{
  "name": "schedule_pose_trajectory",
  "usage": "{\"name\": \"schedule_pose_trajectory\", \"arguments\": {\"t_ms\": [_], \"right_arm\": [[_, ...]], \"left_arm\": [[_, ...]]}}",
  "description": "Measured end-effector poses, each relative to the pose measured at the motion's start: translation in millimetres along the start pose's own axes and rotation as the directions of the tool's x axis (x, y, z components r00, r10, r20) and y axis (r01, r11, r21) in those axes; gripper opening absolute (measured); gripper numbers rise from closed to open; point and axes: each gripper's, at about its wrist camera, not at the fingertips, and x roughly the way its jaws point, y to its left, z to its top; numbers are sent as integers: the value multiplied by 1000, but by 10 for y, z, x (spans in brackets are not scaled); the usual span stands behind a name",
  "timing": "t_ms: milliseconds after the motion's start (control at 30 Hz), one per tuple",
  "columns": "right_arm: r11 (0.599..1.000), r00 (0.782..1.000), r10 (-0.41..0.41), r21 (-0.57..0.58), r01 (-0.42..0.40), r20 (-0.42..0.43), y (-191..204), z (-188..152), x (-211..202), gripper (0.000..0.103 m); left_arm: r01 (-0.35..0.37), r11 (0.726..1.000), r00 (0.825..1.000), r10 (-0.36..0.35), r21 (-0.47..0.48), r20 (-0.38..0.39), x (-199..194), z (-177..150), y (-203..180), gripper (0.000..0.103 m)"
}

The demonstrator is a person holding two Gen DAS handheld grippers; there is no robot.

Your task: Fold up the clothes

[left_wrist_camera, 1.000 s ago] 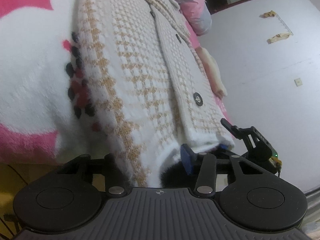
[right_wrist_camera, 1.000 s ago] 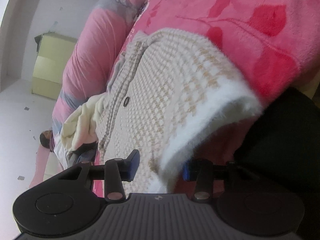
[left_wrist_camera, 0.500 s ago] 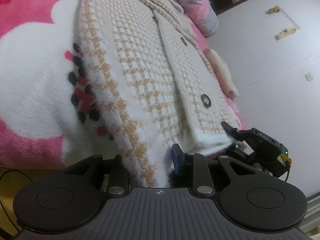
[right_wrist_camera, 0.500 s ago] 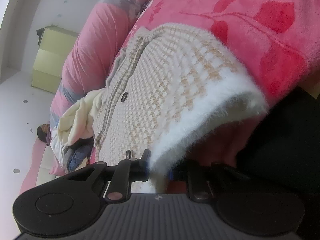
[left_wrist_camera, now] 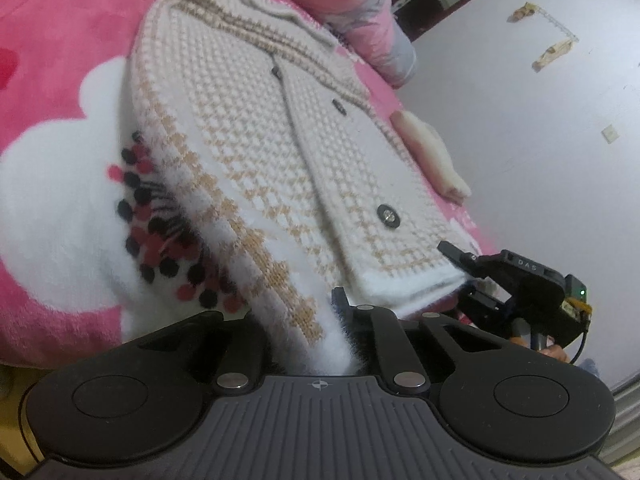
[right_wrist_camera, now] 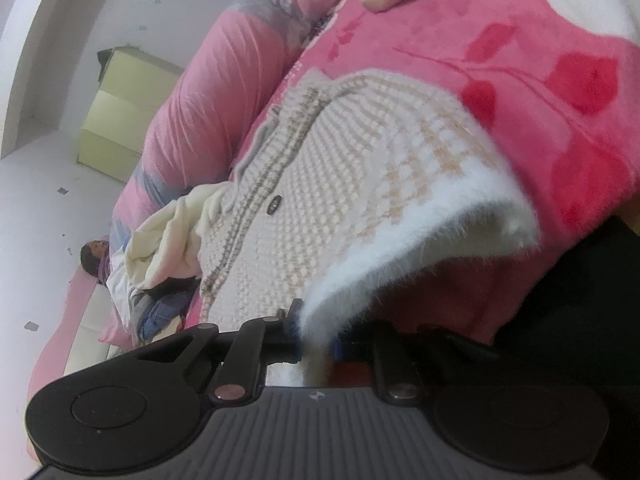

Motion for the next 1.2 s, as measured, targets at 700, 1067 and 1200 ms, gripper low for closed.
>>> {"name": "schedule_pose_trajectory", "arguments": {"t_ms": [700,1067,1200], "right_arm": [[989,998,43,-142,-37,40,669,267,22,14],[973,997,72,-223,-62,39,1030,488,219,14],[966,995,91,-248,-79,35,1157,609,349,14]], "left_arm": [[124,990,980,-133,74,146,-136,409,-136,8],[148,984,965,-166,102,204,-198,734,-106,8],[150,981,958,-174,122,228,-199,918,-115,8]]}}
